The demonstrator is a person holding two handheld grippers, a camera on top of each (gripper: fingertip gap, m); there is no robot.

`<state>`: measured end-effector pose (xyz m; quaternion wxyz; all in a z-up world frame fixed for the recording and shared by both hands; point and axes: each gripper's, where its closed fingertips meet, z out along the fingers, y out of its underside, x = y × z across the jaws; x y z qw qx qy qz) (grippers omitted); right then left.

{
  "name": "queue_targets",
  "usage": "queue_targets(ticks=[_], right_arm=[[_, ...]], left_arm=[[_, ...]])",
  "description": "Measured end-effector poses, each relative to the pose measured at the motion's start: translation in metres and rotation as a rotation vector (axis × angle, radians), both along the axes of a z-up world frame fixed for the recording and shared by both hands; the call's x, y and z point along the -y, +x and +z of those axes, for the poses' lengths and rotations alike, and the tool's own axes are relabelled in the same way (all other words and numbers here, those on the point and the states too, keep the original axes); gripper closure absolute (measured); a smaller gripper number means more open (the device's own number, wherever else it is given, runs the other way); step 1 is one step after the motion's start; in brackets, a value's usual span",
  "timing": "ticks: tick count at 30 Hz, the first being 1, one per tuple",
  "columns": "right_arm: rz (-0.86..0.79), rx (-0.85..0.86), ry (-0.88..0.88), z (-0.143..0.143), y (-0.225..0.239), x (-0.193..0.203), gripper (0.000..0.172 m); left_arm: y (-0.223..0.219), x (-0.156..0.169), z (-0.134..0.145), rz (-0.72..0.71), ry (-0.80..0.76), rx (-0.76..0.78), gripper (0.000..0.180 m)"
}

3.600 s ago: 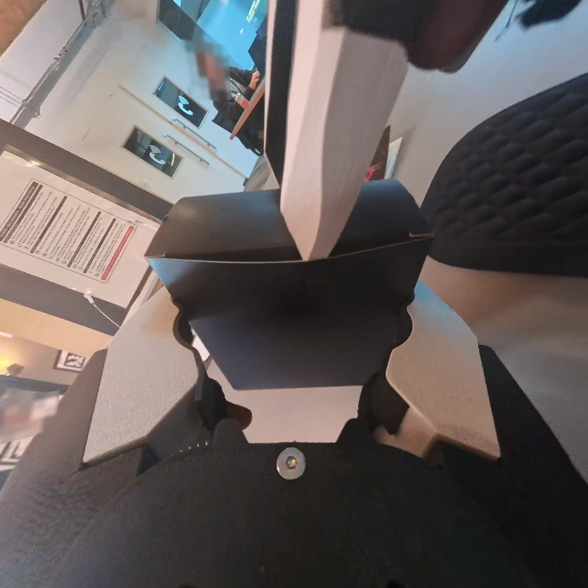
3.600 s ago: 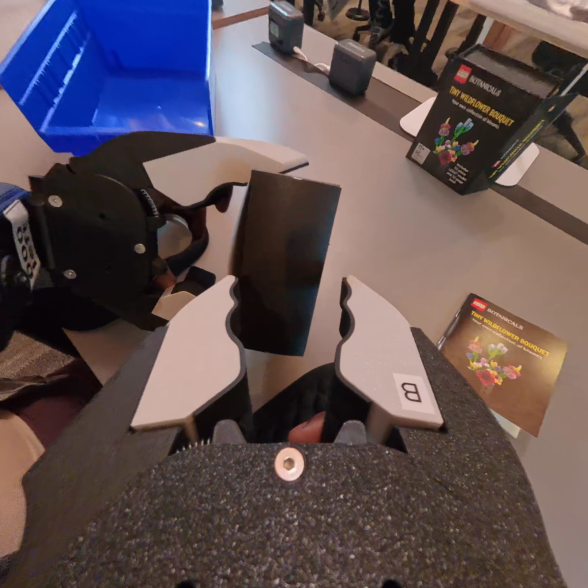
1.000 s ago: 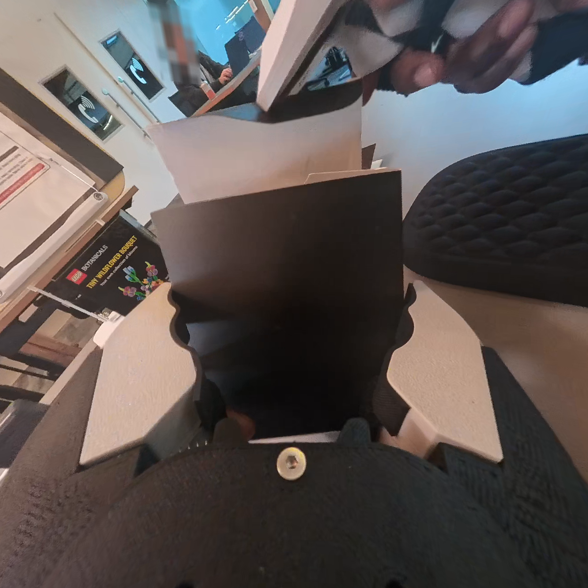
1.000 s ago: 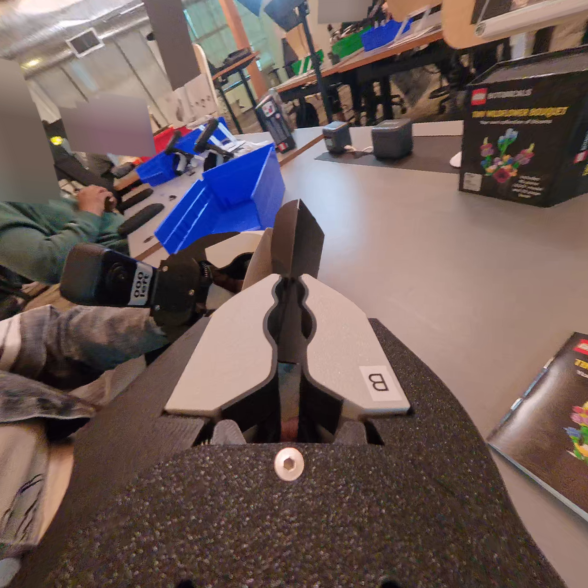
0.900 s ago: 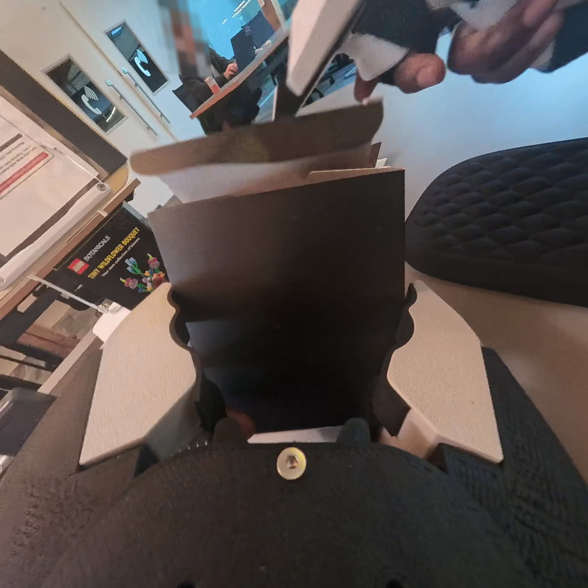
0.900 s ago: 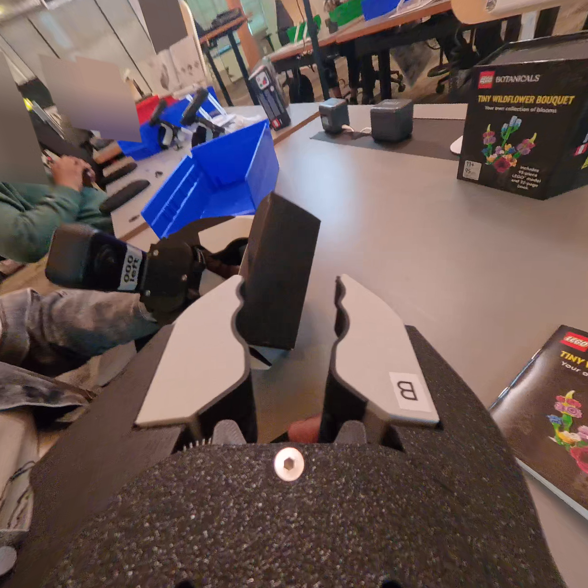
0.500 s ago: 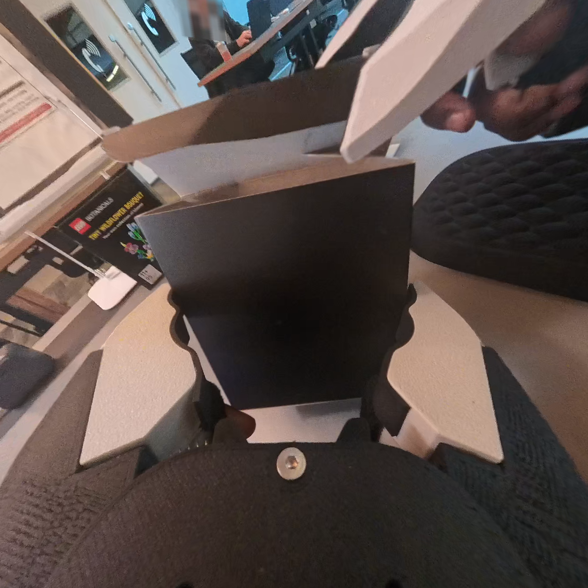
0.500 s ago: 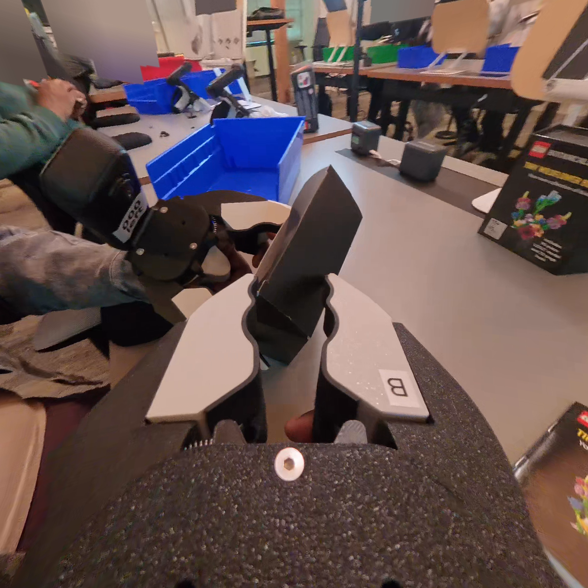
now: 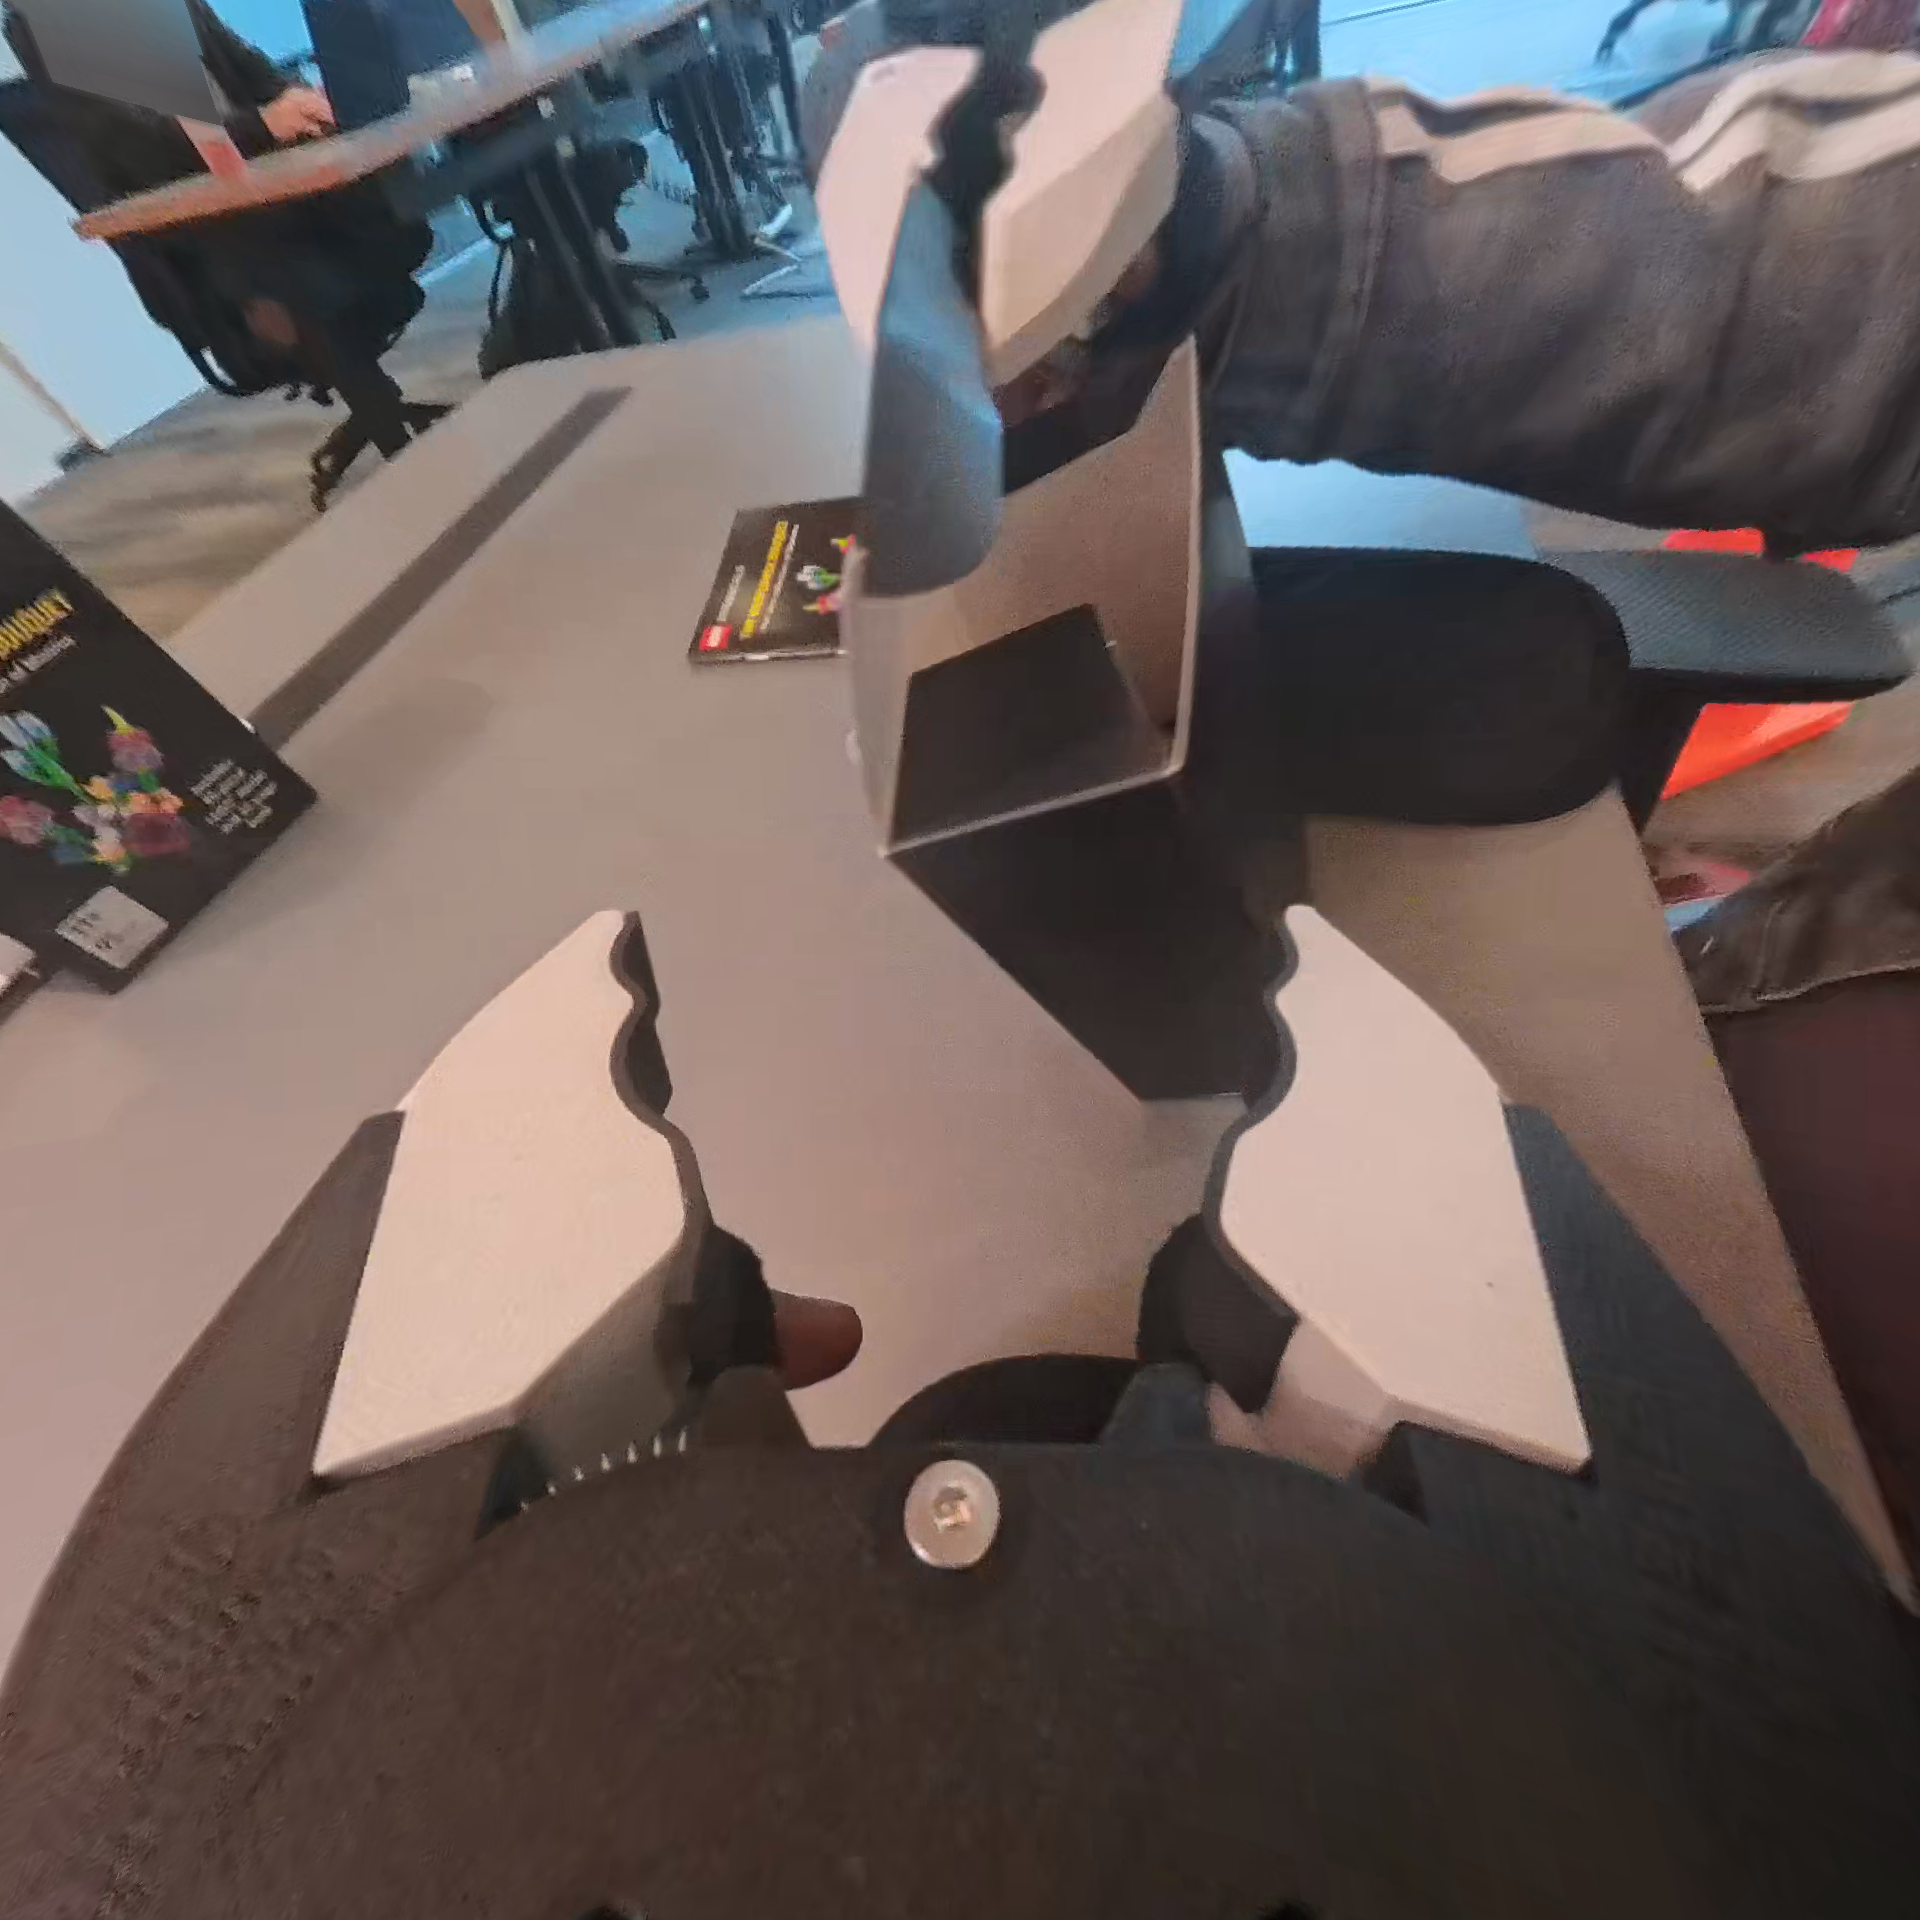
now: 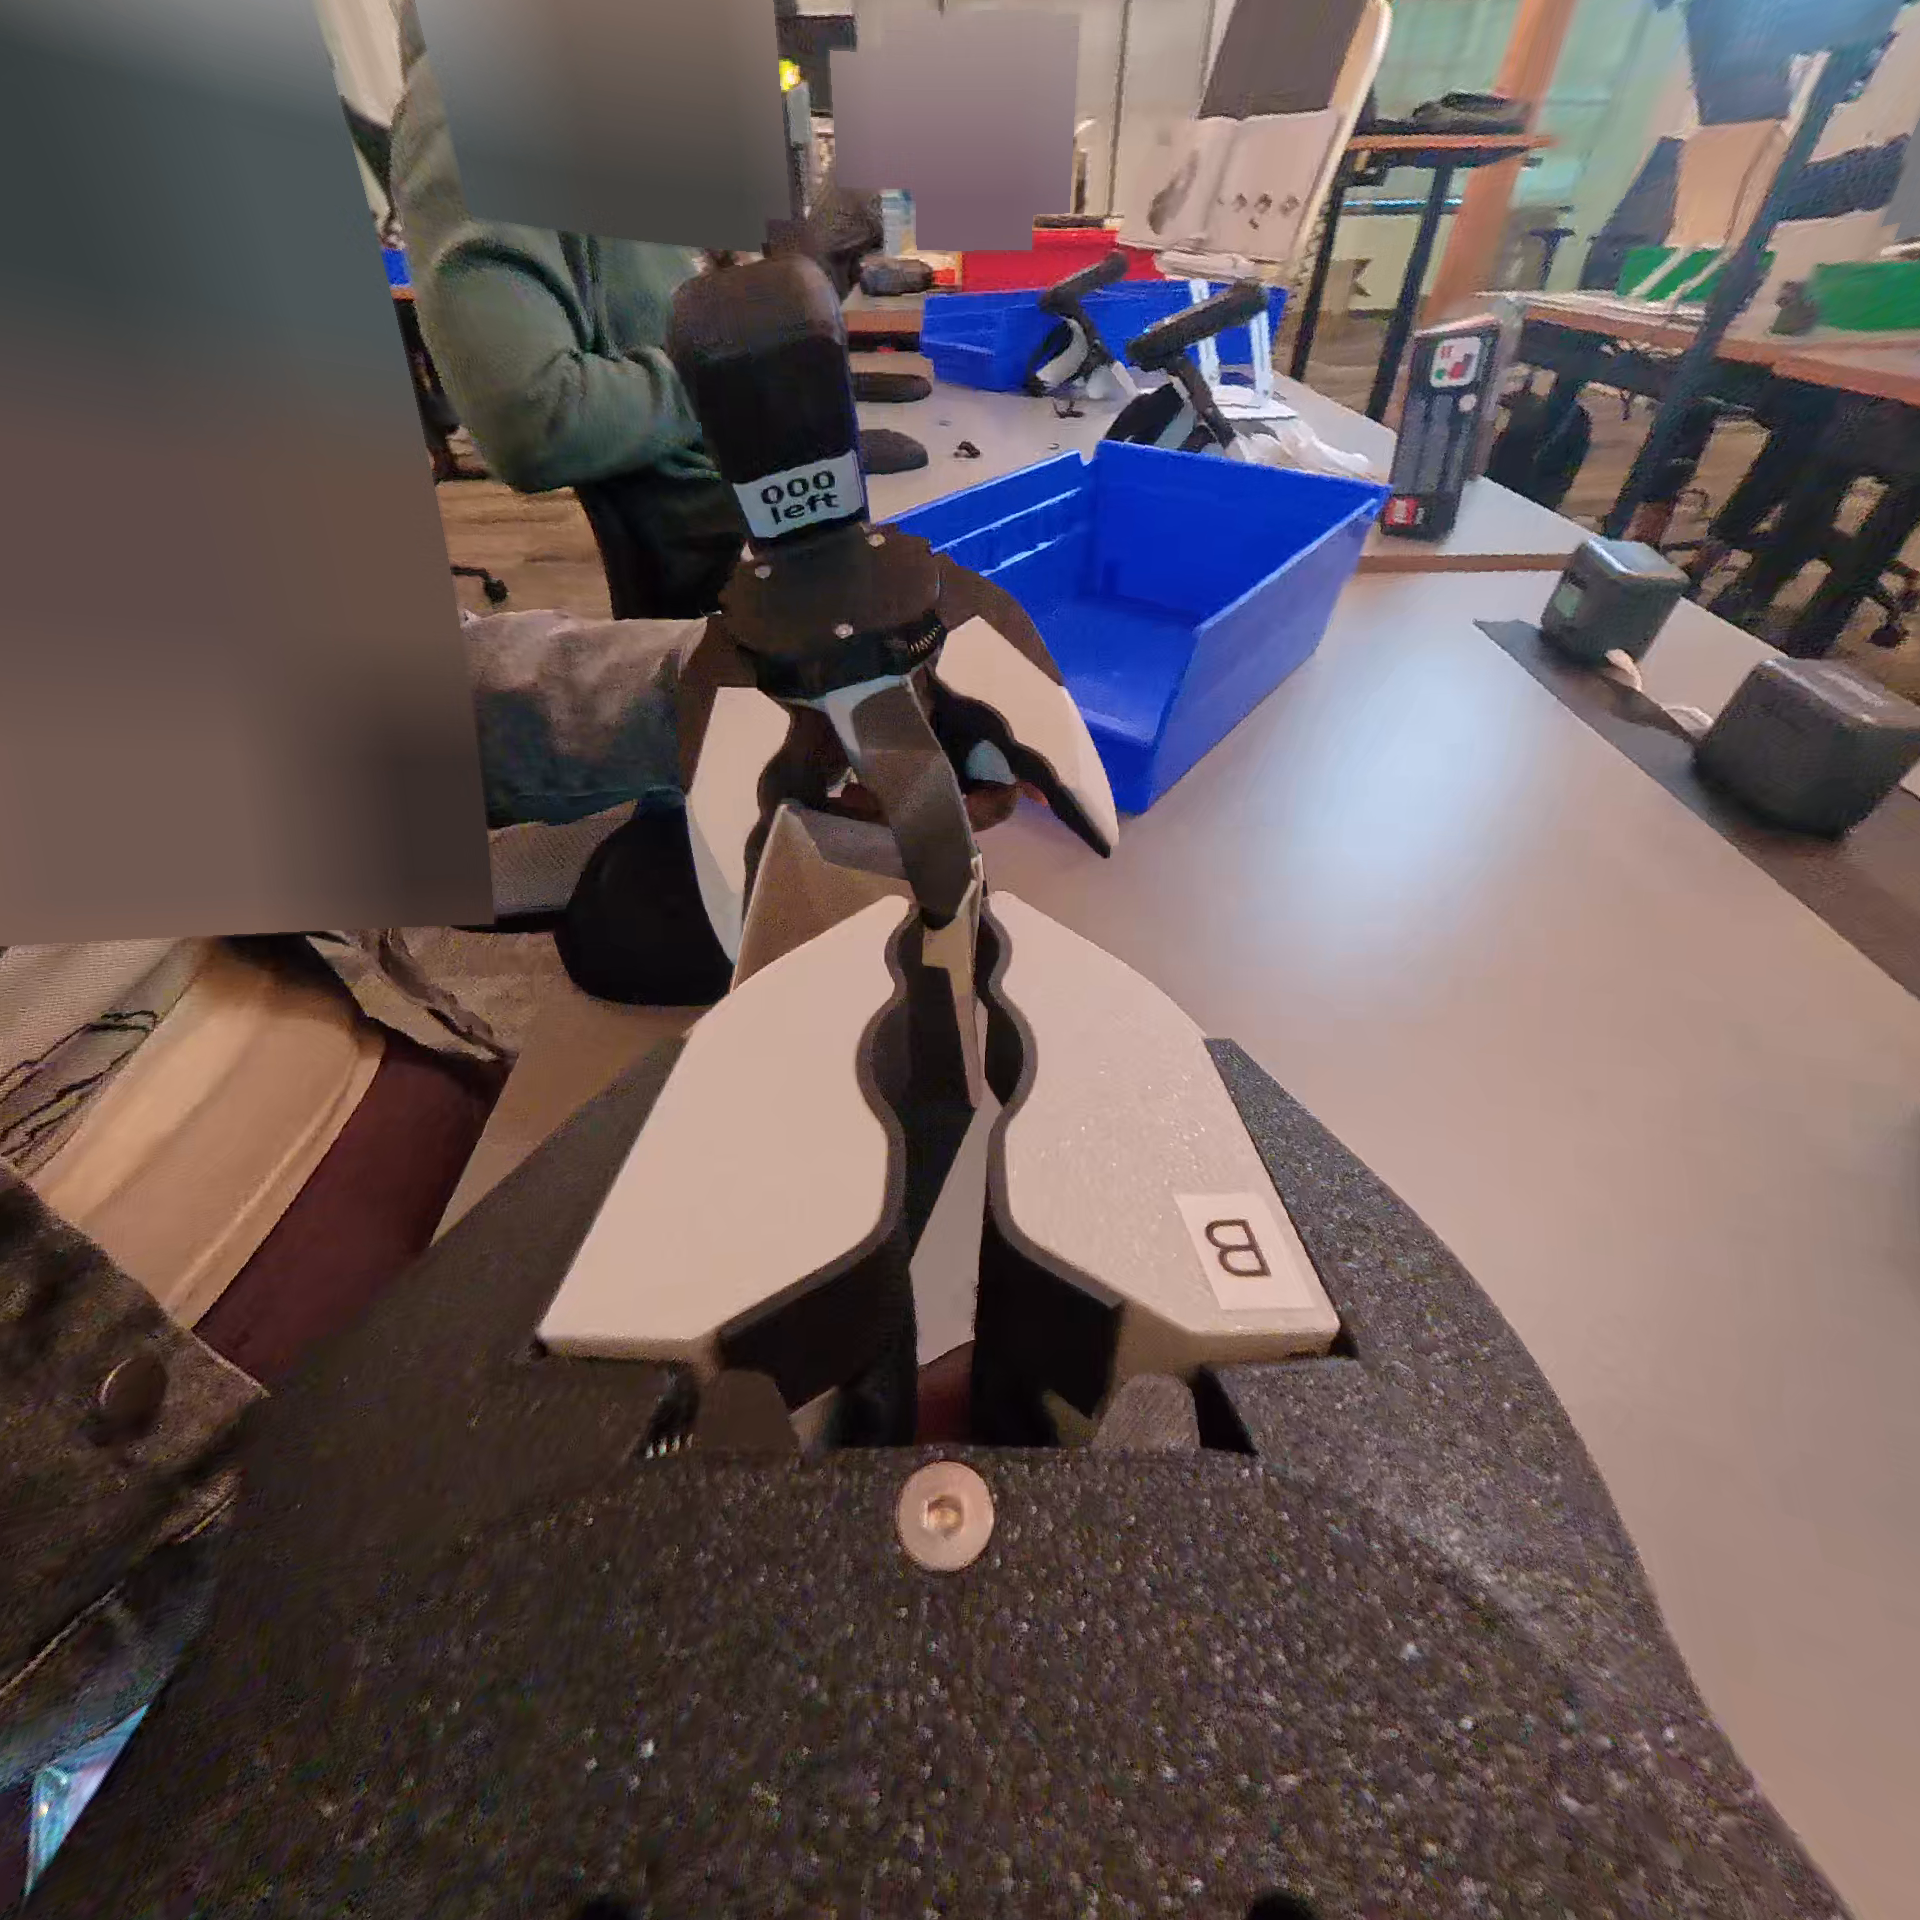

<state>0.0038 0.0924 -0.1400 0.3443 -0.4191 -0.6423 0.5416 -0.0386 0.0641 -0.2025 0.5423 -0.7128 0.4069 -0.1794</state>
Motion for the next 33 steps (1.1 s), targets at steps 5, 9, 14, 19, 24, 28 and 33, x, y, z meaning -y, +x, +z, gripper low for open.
queue_targets(ticks=[5, 9, 14, 19, 24, 28, 33], right_arm=[[0.051, 0.019, 0.06, 0.0, -0.002, 0.004, 0.163], [0.046, -0.072, 0.185, 0.003, 0.001, 0.005, 0.163], [0.046, -0.136, 0.276, 0.006, 0.001, 0.008, 0.16], [0.061, -0.113, 0.231, -0.006, 0.017, 0.02, 0.14], [-0.014, -0.117, 0.198, -0.015, 0.032, 0.028, 0.154], [-0.019, -0.037, 0.089, -0.019, 0.022, 0.025, 0.157], [0.001, -0.044, 0.02, -0.007, 0.008, 0.017, 0.172]], left_arm=[[0.013, 0.008, 0.042, -0.09, -0.037, 0.364, 0.092], [0.007, 0.007, 0.051, -0.147, -0.168, 0.532, 0.131], [0.003, -0.006, 0.058, -0.115, -0.124, 0.525, 0.172], [0.019, 0.009, 0.053, -0.137, -0.159, 0.5, 0.179], [0.026, 0.026, 0.051, -0.105, -0.076, 0.485, 0.18], [0.033, 0.021, 0.054, -0.138, -0.067, 0.483, 0.18], [0.027, 0.011, 0.06, -0.141, -0.083, 0.524, 0.124]])
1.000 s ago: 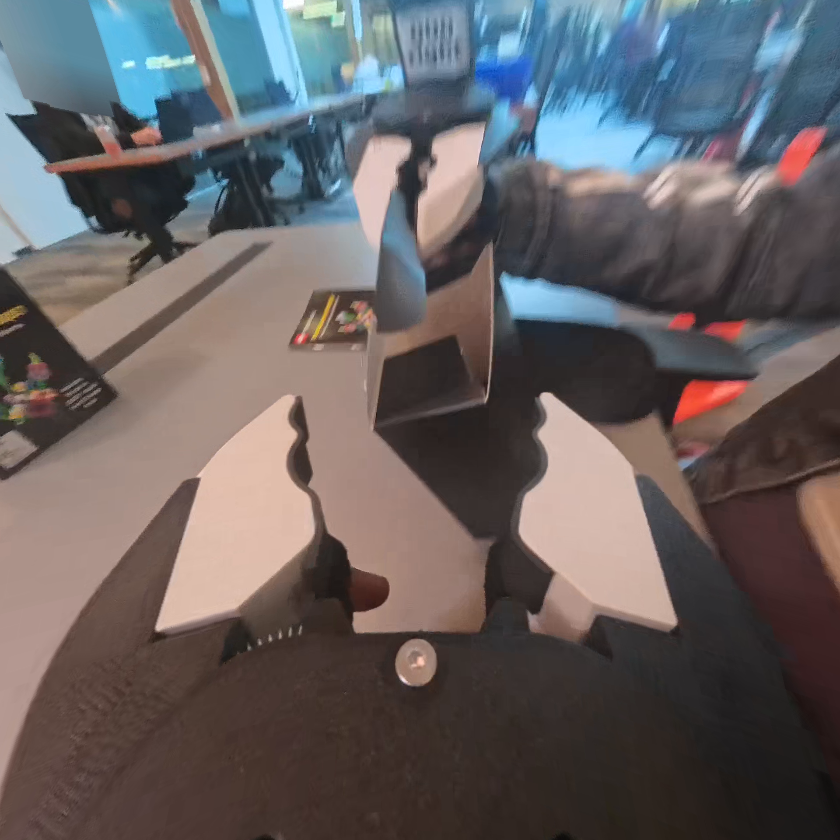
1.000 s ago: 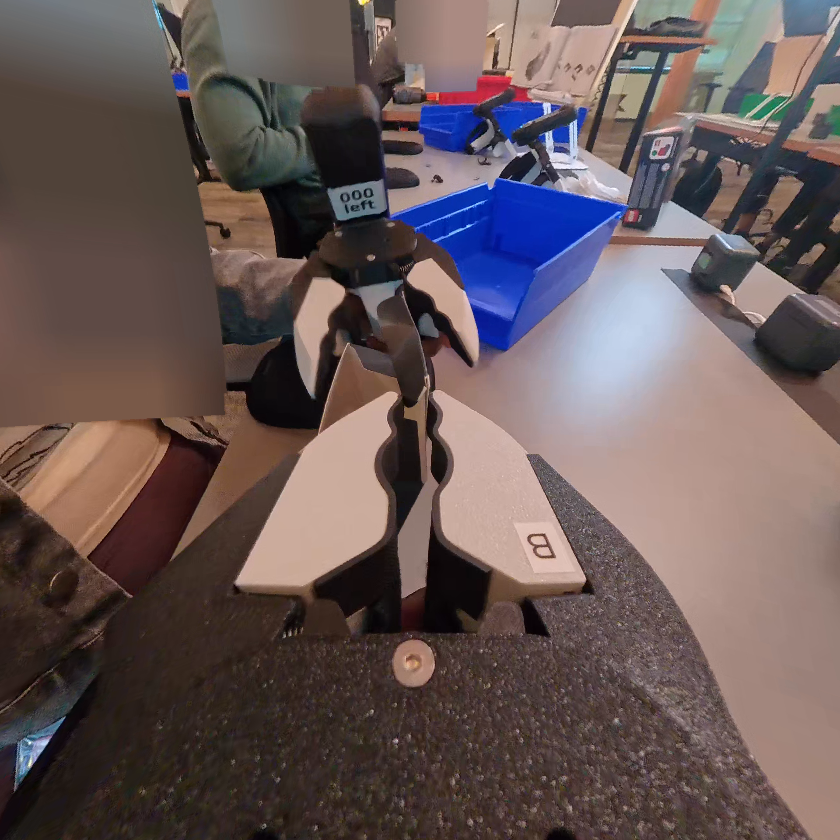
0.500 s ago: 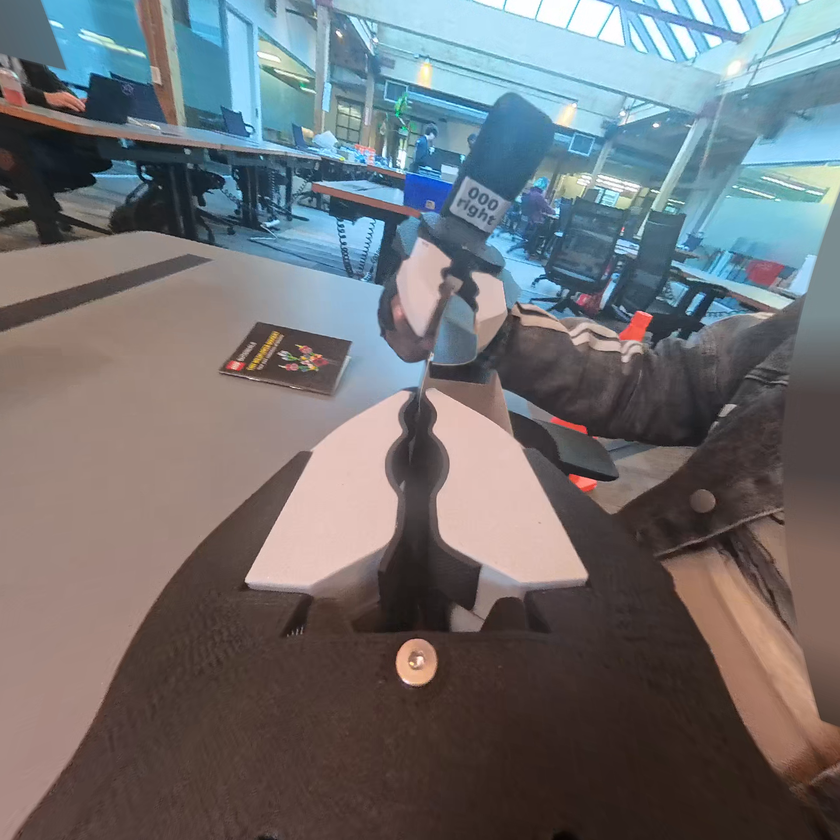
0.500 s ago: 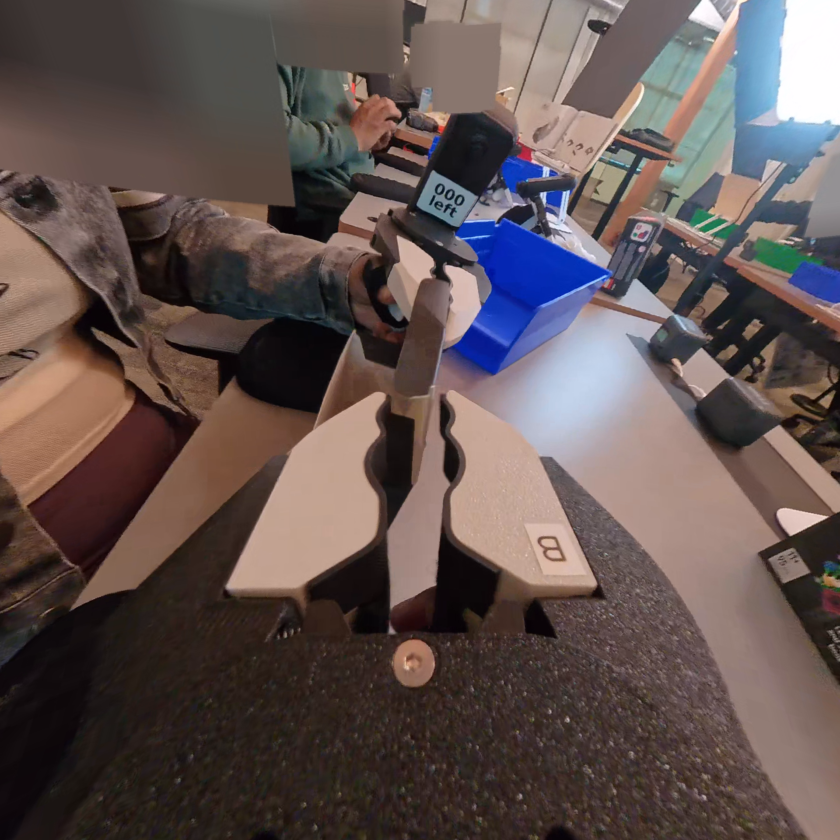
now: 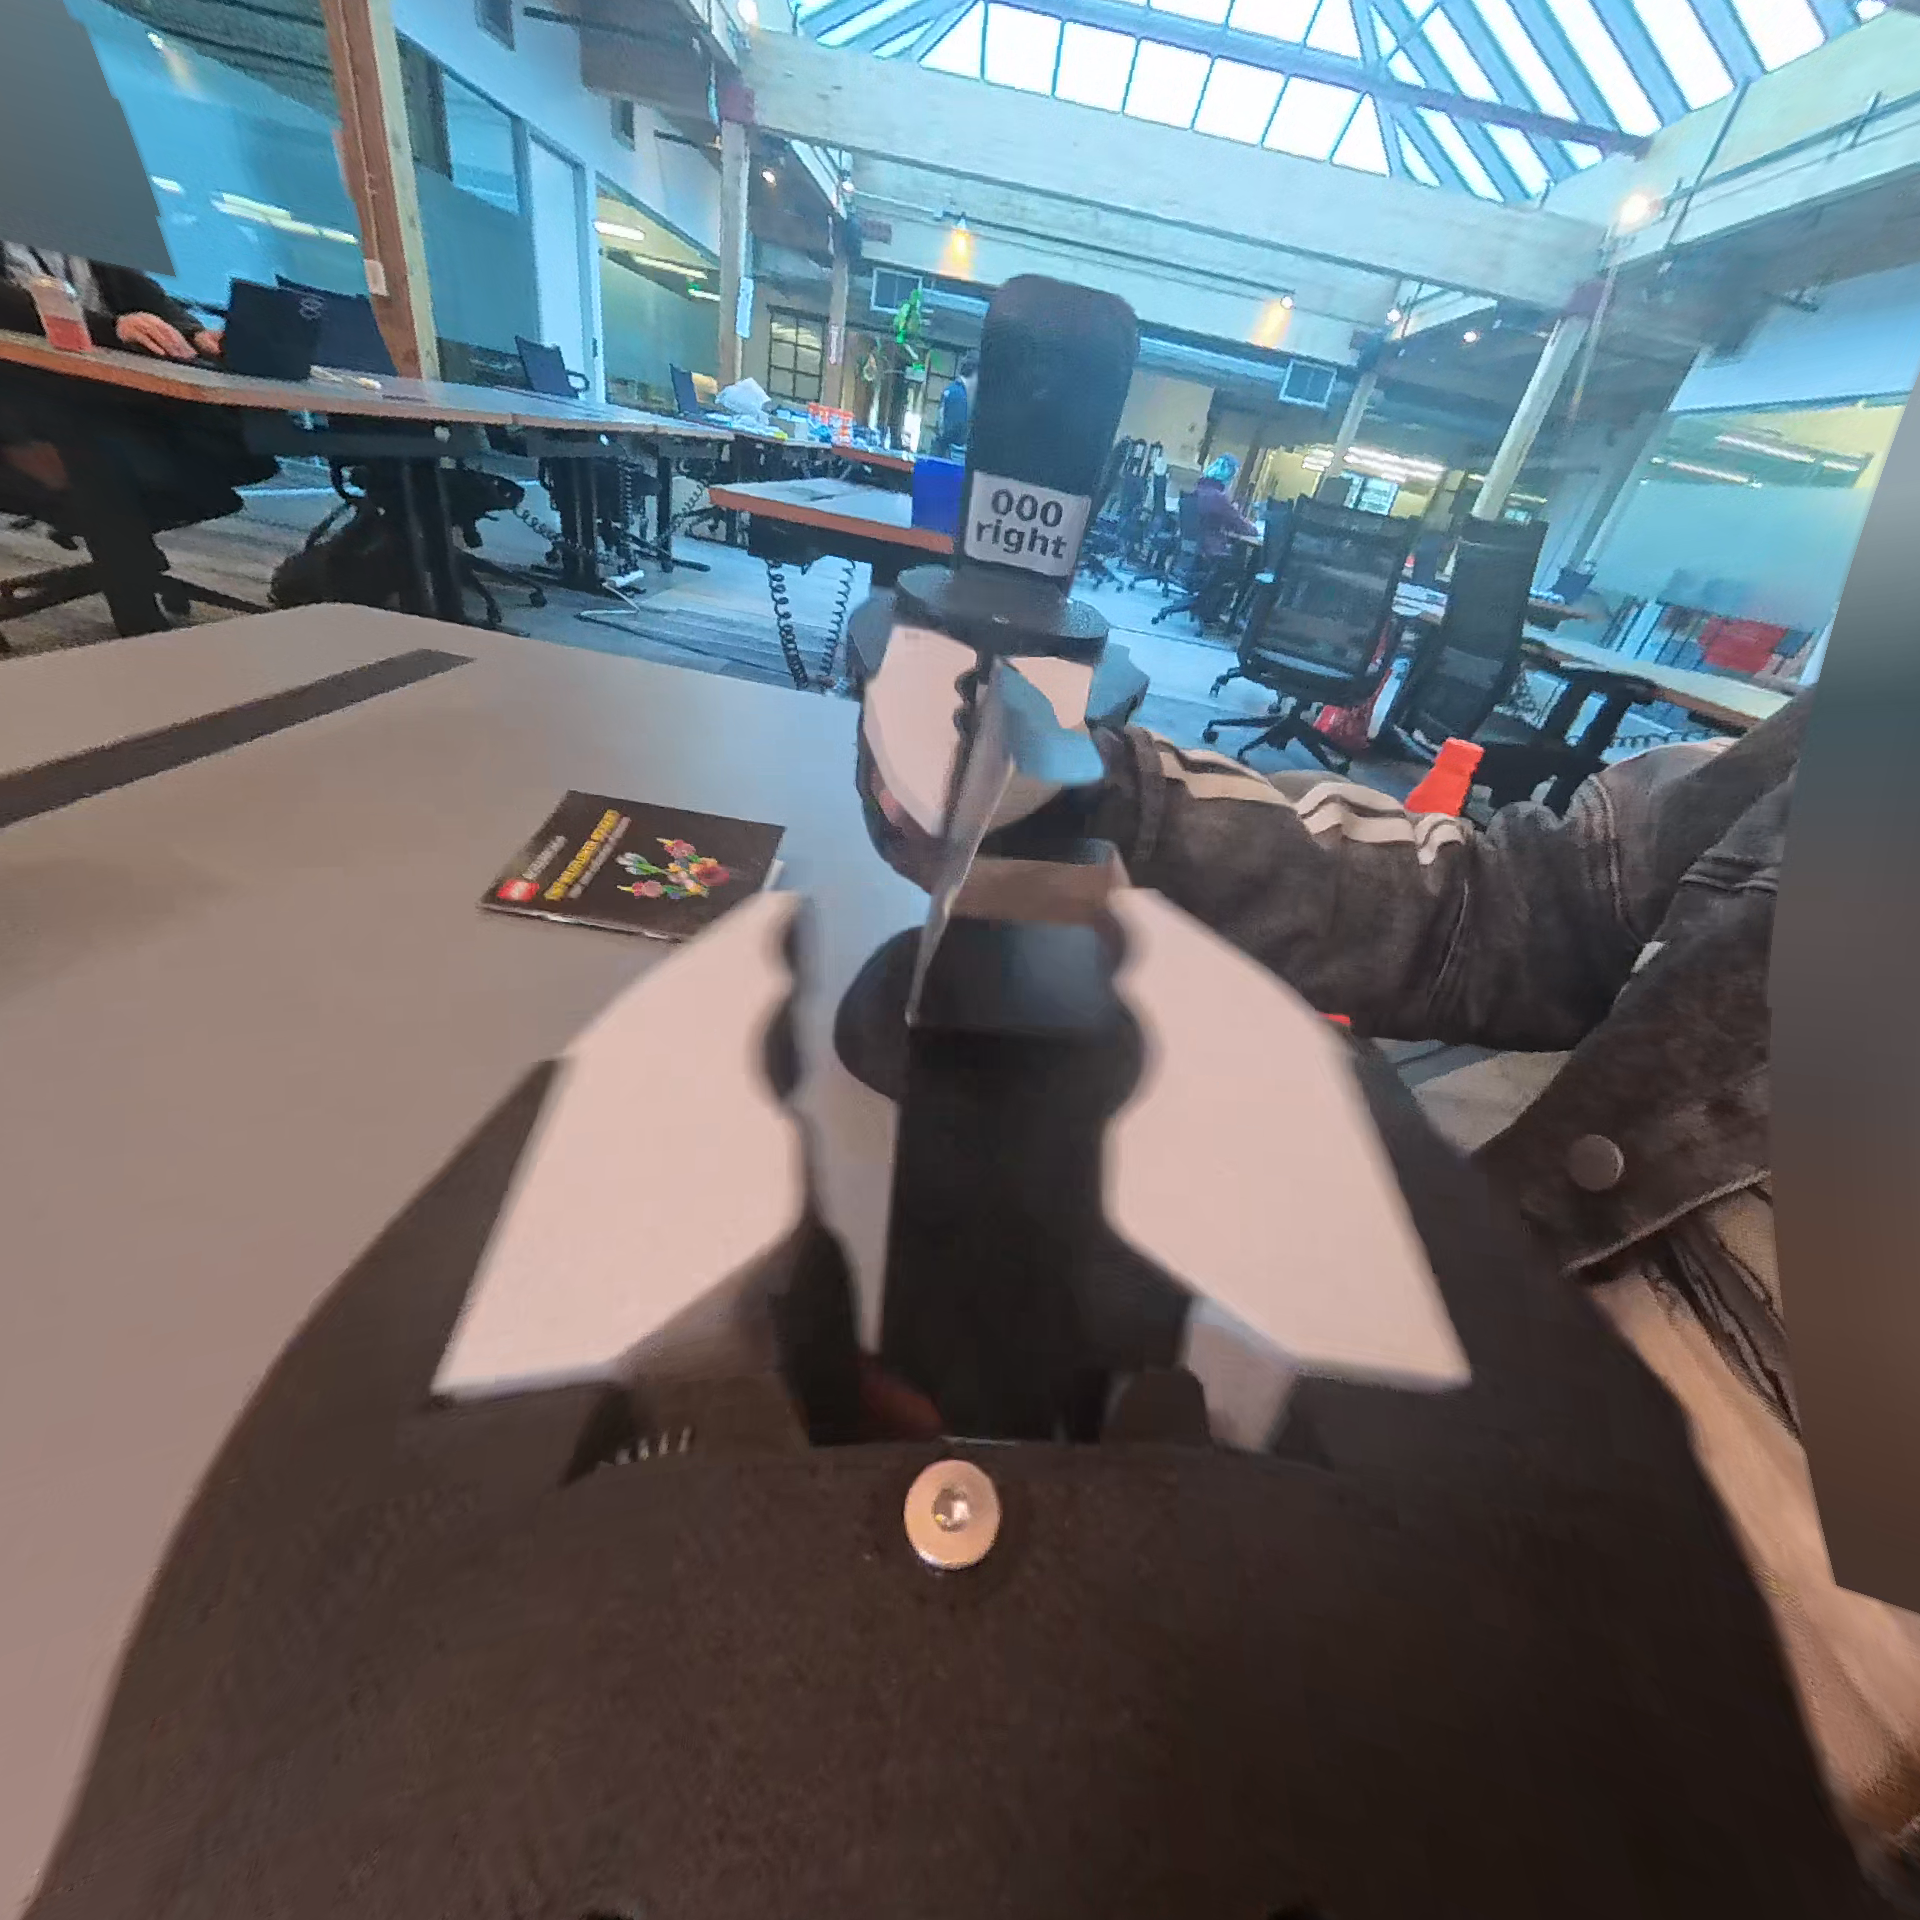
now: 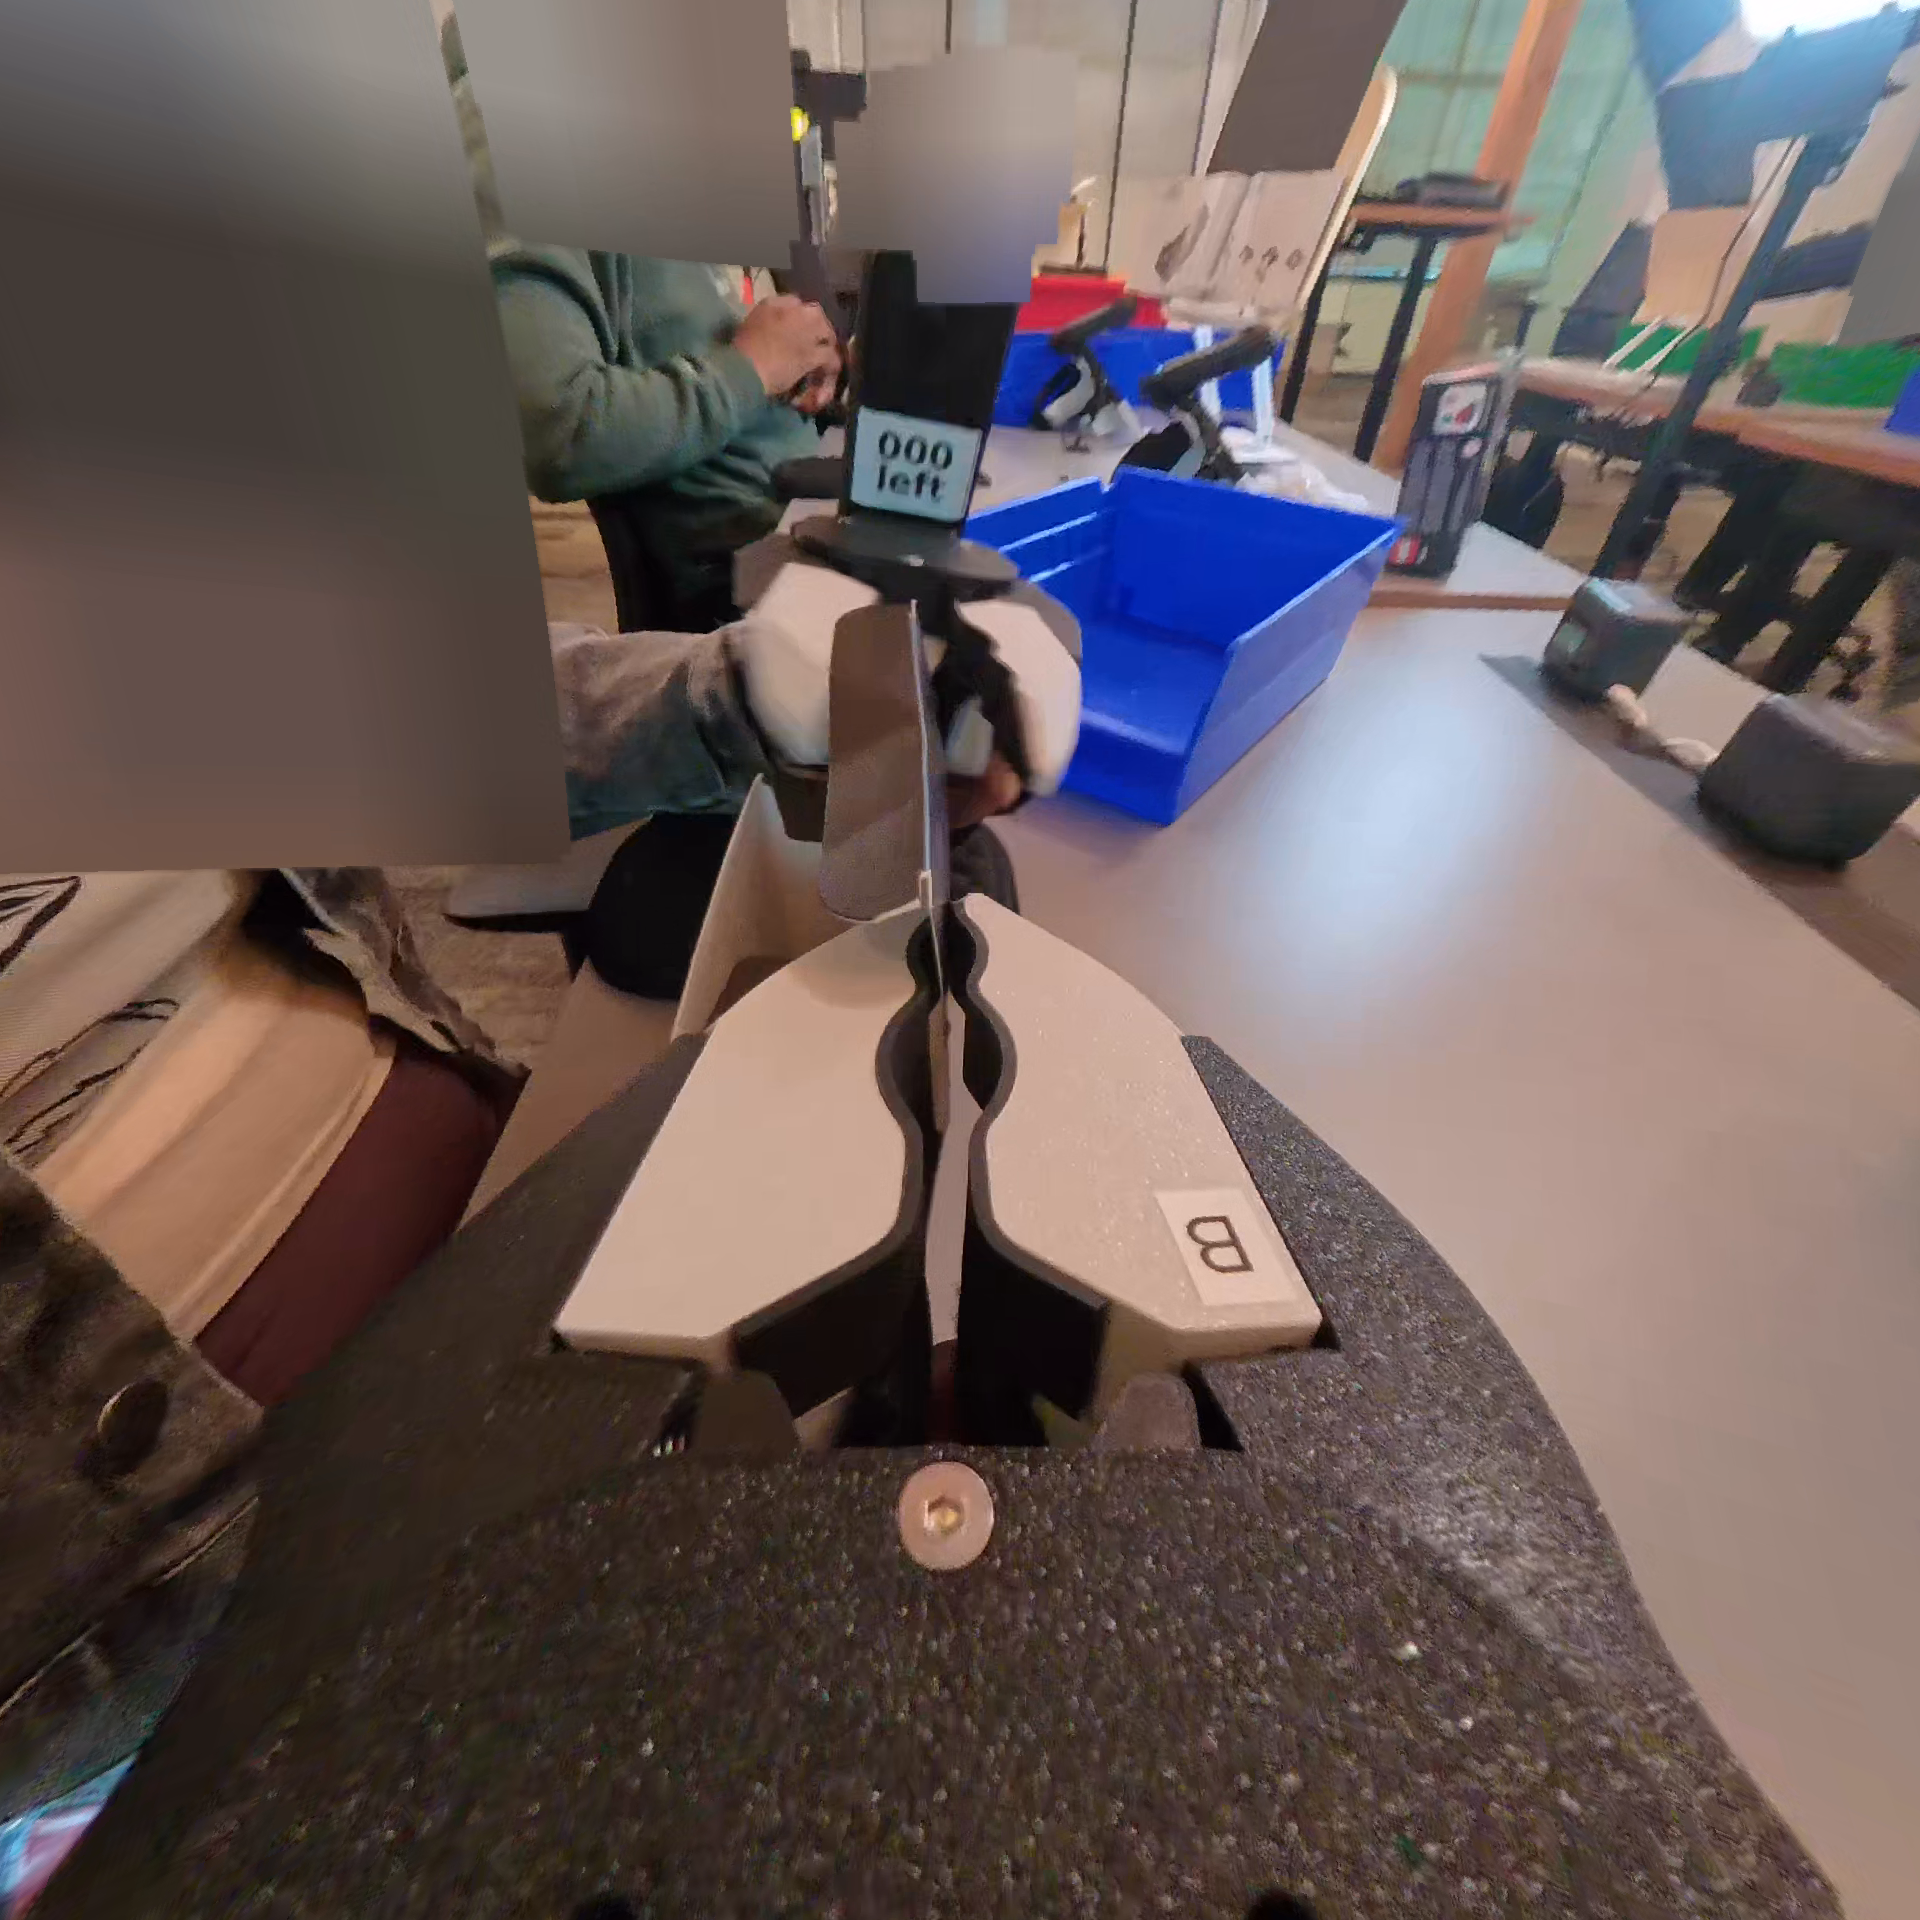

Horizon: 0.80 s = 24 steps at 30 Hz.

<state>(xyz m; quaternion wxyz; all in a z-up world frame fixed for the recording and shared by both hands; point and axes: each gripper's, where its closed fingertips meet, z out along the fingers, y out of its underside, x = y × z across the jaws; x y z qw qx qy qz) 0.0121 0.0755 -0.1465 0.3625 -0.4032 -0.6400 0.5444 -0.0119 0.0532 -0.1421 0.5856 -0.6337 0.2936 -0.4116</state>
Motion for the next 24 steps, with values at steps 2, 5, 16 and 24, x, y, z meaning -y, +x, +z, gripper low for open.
queue_targets(ticks=[2, 5, 16, 24], right_arm=[[-0.025, -0.046, 0.028, 0.004, 0.0, -0.005, 0.172], [-0.034, -0.079, 0.052, 0.002, 0.0, -0.007, 0.171], [0.097, 0.25, -0.92, -0.004, -0.005, -0.018, 0.16], [-0.009, 0.201, -0.549, -0.004, -0.011, -0.025, 0.15]], left_arm=[[0.001, 0.002, -0.015, -0.01, -0.04, -0.06, 0.072], [0.011, -0.001, -0.041, 0.038, 0.047, -0.21, 0.073], [0.018, -0.009, -0.068, 0.101, 0.2, -0.515, 0.121], [0.015, -0.011, -0.069, 0.049, 0.108, -0.461, 0.122]])
